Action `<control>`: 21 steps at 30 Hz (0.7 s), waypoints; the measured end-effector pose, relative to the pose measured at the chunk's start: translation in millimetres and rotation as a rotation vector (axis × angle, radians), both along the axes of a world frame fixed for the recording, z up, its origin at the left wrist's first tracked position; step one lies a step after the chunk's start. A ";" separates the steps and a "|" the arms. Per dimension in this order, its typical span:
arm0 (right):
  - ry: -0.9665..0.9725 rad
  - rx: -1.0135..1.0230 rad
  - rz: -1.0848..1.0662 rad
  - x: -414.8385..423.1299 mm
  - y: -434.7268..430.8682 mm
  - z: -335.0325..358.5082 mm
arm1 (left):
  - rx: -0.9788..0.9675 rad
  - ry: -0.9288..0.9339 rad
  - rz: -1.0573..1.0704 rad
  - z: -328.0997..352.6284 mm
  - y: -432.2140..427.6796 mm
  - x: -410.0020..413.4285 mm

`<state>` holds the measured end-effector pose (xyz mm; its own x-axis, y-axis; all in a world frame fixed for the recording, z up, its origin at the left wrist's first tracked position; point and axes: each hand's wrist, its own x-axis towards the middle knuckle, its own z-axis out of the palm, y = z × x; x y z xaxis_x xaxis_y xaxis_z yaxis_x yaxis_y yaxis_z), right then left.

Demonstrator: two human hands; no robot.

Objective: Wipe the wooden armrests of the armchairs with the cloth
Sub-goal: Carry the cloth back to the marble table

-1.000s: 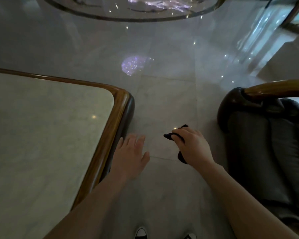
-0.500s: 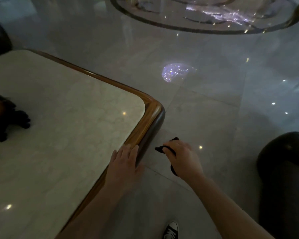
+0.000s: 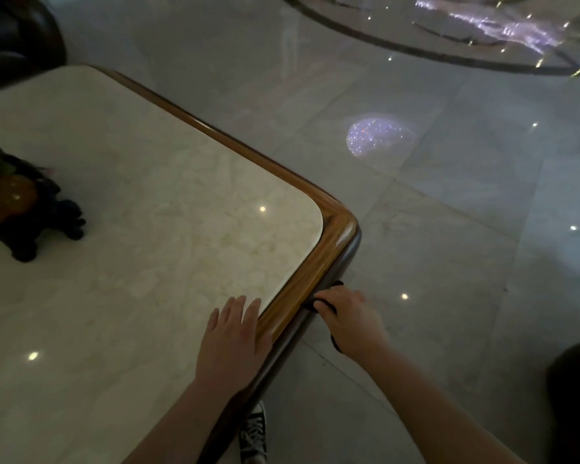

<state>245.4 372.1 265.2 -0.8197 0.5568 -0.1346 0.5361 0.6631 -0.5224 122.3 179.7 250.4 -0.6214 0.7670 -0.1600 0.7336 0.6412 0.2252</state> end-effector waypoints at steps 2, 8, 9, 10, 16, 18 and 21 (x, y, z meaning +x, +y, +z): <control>-0.041 -0.009 0.010 -24.3 2.0 -13.2 | -0.012 -0.015 -0.014 -15.7 2.5 -27.5; -0.124 0.008 0.084 -92.6 16.5 -70.8 | -0.064 -0.051 -0.056 -74.5 17.5 -97.2; -0.132 -0.007 0.078 -103.7 20.8 -83.1 | -0.075 -0.068 -0.045 -86.2 19.6 -105.4; -0.131 -0.026 0.065 -114.6 26.0 -95.7 | -0.086 -0.079 -0.036 -98.4 22.4 -112.8; -0.055 -0.016 0.098 -187.0 61.1 -182.0 | -0.147 -0.069 0.011 -189.7 47.3 -154.9; -0.008 0.034 0.119 -207.1 66.9 -209.2 | -0.165 -0.056 0.044 -219.9 54.9 -165.2; 0.064 0.125 0.152 -228.7 71.1 -245.0 | -0.174 -0.049 0.091 -254.3 60.8 -173.7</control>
